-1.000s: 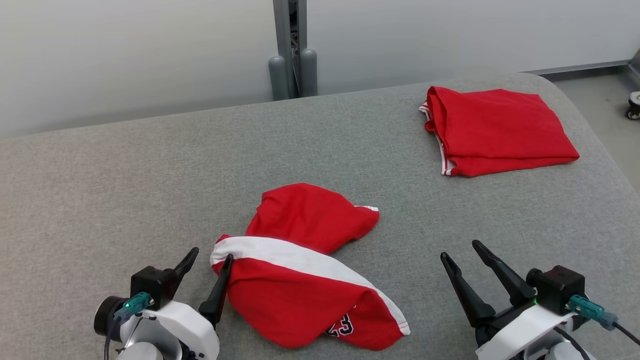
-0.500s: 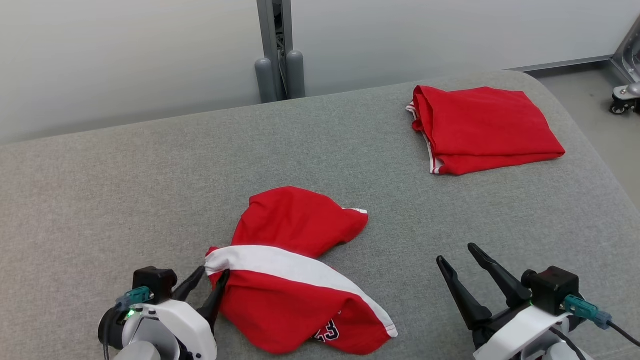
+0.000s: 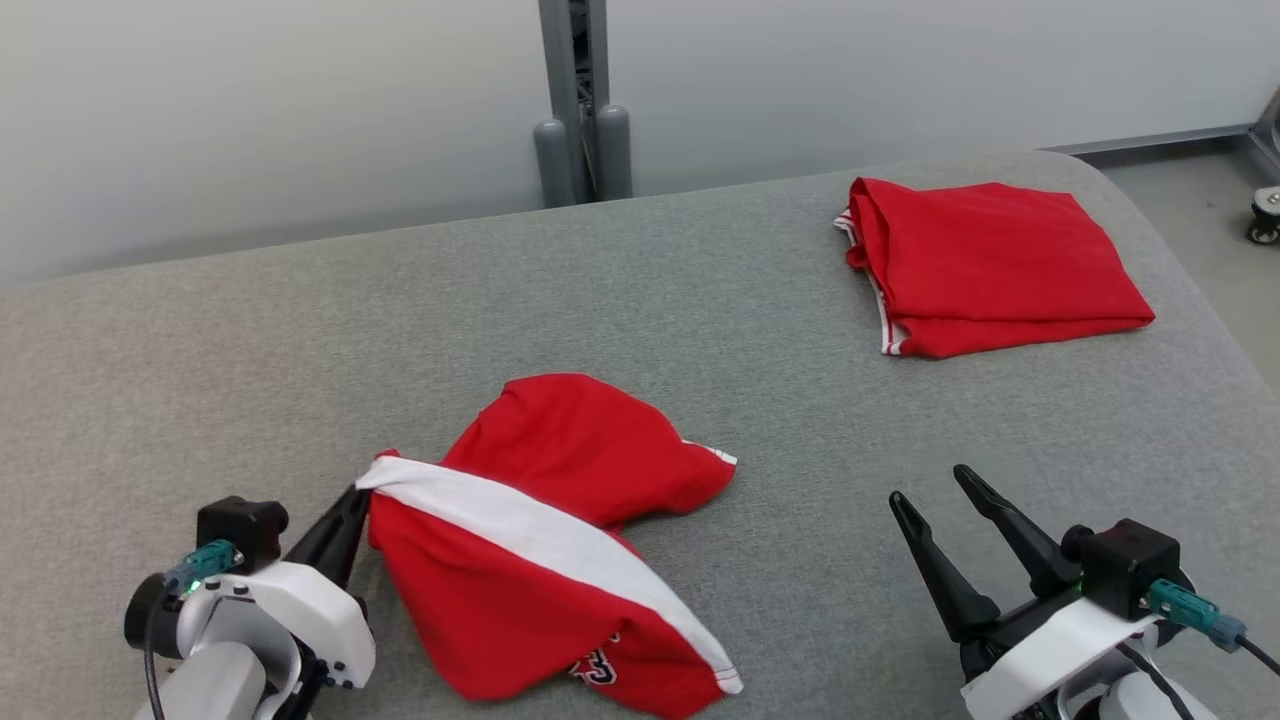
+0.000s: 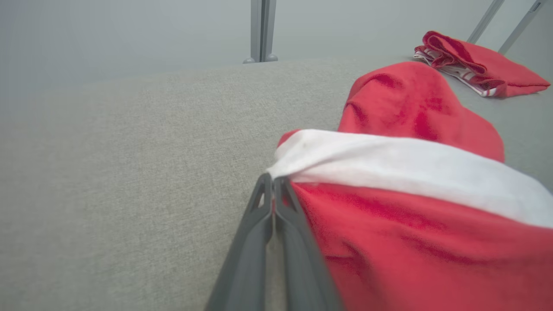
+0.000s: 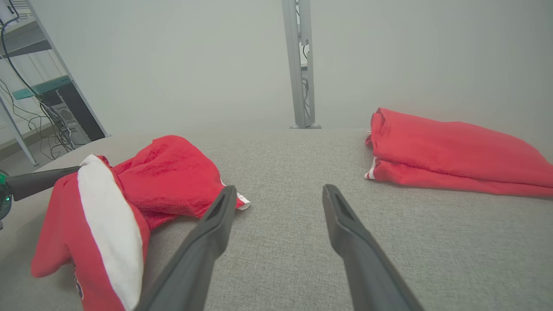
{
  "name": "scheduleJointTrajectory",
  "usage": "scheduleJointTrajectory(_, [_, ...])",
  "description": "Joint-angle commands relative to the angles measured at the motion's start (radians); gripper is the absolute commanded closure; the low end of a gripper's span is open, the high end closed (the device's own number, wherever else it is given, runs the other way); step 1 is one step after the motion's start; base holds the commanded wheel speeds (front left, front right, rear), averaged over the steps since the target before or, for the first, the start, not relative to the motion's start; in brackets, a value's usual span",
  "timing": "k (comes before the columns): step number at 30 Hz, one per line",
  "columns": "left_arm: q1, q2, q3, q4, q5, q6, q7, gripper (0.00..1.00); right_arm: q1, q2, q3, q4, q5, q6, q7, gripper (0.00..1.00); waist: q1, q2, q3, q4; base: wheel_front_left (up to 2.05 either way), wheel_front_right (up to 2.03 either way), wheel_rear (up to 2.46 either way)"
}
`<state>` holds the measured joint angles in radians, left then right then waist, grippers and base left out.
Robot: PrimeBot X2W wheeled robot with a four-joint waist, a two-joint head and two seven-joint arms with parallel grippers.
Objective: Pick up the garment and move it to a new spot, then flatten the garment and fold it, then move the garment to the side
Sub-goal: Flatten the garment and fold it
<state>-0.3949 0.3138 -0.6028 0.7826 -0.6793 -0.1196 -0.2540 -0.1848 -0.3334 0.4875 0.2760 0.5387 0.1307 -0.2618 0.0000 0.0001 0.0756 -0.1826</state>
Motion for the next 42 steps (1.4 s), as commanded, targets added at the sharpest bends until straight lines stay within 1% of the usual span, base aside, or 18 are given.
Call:
scheduleJointTrajectory(1, [-0.019,0.020,0.020,-0.009,0.019,0.019,-0.010,1.00,0.008,0.002,-0.008,-0.008,-0.017,0.000,-0.005,0.00,0.0000,-0.0001,-0.007,0.029,0.00,0.00,0.00])
scheduleJointTrajectory(4, [-0.024,0.042,0.076,-0.095,0.071,0.068,-0.012,1.00,0.008,0.012,-0.021,-0.021,-0.038,0.000,-0.005,0.00,0.0000,-0.0001,-0.017,0.067,0.00,0.00,0.00])
scheduleJointTrajectory(6, [0.016,0.052,0.115,-0.169,0.104,0.088,-0.012,1.00,0.012,0.021,-0.025,-0.027,-0.049,0.000,-0.005,0.00,0.0000,-0.0001,-0.024,0.089,0.00,0.00,0.00])
scheduleJointTrajectory(10, [0.105,0.046,0.166,-0.305,0.148,0.105,-0.011,1.00,0.020,0.032,-0.018,-0.022,-0.063,0.000,-0.005,0.00,0.0000,-0.0001,-0.035,0.127,0.00,0.00,0.00])
scheduleJointTrajectory(14, [0.192,0.031,0.190,-0.378,0.170,0.121,-0.012,1.00,0.026,0.037,-0.011,-0.009,-0.059,0.000,-0.005,0.00,0.0000,-0.0001,-0.042,0.159,0.00,0.00,0.00])
scheduleJointTrajectory(20, [0.284,0.029,0.231,-0.419,0.188,0.132,-0.012,1.00,0.021,0.042,0.000,0.004,-0.051,0.000,-0.005,0.00,0.0000,-0.0001,-0.044,0.185,0.00,0.00,0.00])
scheduleJointTrajectory(23, [0.325,0.016,0.252,-0.437,0.193,0.137,-0.012,1.00,0.026,0.042,0.016,0.019,-0.036,0.000,-0.005,0.00,0.0000,-0.0001,-0.047,0.196,0.00,0.00,0.00])
scheduleJointTrajectory(26, [0.354,0.009,0.258,-0.412,0.198,0.136,-0.012,1.00,0.013,0.037,0.060,0.045,-0.013,0.000,-0.005,0.00,0.0000,-0.0001,-0.050,0.206,0.00,0.00,0.00])
scheduleJointTrajectory(28, [0.361,0.006,0.256,-0.388,0.197,0.131,-0.012,1.00,0.001,0.039,0.074,0.056,-0.001,0.000,-0.005,0.00,0.0000,-0.0001,-0.051,0.208,0.00,0.00,0.00])
scheduleJointTrajectory(31, [0.364,0.000,0.263,-0.377,0.202,0.134,-0.012,1.00,-0.008,0.040,0.085,0.065,0.004,0.000,-0.004,0.00,0.0000,-0.0001,-0.051,0.212,0.00,0.00,0.00])
scheduleJointTrajectory(32, [0.366,-0.001,0.260,-0.362,0.208,0.130,-0.012,0.95,-0.011,0.040,0.088,0.069,0.009,0.000,-0.004,0.00,0.0000,-0.0001,-0.050,0.213,0.00,0.00,0.00])
scheduleJointTrajectory(33, [0.363,-0.001,0.258,-0.355,0.215,0.126,-0.012,0.76,-0.013,0.040,0.092,0.073,0.009,0.000,-0.004,0.00,0.0000,-0.0001,-0.049,0.215,0.00,0.00,0.00])
scheduleJointTrajectory(34, [0.360,-0.007,0.261,-0.351,0.213,0.120,-0.012,0.51,-0.016,0.039,0.094,0.076,0.012,0.000,-0.004,0.00,0.0000,-0.0001,-0.048,0.218,0.00,0.00,0.00])
scheduleJointTrajectory(35, [0.360,-0.013,0.262,-0.347,0.208,0.115,-0.012,0.02,-0.018,0.038,0.095,0.079,0.014,0.000,-0.004,0.00,0.0000,-0.0001,-0.047,0.220,0.00,0.00,0.00])
scheduleJointTrajectory(36, [0.357,-0.014,0.268,-0.352,0.210,0.115,-0.012,0.00,-0.020,0.037,0.096,0.081,0.016,0.000,-0.004,0.00,0.0000,-0.0001,-0.046,0.222,0.00,0.00,0.00])
scheduleJointTrajectory(42, [0.365,-0.031,0.324,-0.389,0.242,0.132,-0.012,0.00,-0.028,0.038,0.100,0.090,0.019,0.000,-0.004,0.00,0.0000,-0.0001,-0.042,0.236,0.00,0.00,0.00])
